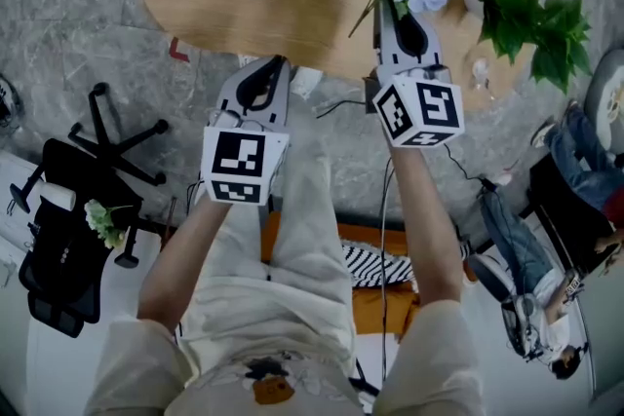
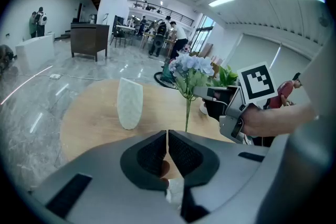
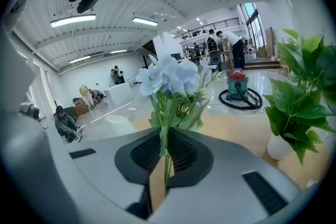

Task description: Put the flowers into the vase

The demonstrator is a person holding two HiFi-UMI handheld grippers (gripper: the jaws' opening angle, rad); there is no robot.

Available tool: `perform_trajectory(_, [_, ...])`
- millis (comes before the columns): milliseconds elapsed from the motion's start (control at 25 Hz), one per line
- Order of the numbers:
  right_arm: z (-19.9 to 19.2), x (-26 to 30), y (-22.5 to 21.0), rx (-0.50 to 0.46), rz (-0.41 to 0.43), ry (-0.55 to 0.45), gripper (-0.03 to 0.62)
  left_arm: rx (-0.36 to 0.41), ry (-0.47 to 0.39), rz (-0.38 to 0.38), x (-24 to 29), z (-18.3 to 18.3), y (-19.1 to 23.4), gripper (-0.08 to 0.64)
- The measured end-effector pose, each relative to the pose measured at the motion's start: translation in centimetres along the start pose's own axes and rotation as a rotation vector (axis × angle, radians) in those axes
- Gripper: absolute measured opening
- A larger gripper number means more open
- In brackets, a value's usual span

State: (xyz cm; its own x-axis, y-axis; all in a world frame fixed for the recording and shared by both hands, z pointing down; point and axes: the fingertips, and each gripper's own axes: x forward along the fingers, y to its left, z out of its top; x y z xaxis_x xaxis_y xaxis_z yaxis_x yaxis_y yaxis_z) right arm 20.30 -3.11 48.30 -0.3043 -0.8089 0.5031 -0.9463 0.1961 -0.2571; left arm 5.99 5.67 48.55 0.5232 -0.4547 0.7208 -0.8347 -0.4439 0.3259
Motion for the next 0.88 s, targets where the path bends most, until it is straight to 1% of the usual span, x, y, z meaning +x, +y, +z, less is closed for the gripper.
perform_trajectory(160, [0.7,-0.5,0.6,-0.030,0.017,-0.049,0.017,0.008,-0.010,0.019,-0.3,-0.1,-0.1,0.011])
perform_trajectory(280, [0.7,-0.5,1.4,-0.039,0.050,-0.054,0.017,0.002,-0.026,0.026,-0.5,-0.1,-0.1,0.011])
perform_trajectory(360, [0.9,-0.6,2.0,-0.065,0.069,-0.065,0.017,0.000,-0.042,0.032,-0.7,0.1,-0.2,0.011])
perform_trajectory(480, [1.7,-0.9,3.1,-0.108,0.093,-0.093,0.017,-0.002,-0.062,0.038,-1.2,0.3,-0.2,0.011])
perform_trajectory(880, [5.1,-1.5,6.1,-0.152,0.158,-0.207,0.017,-0.030,-0.098,0.058,-2.9,0.3,0.5,0.011])
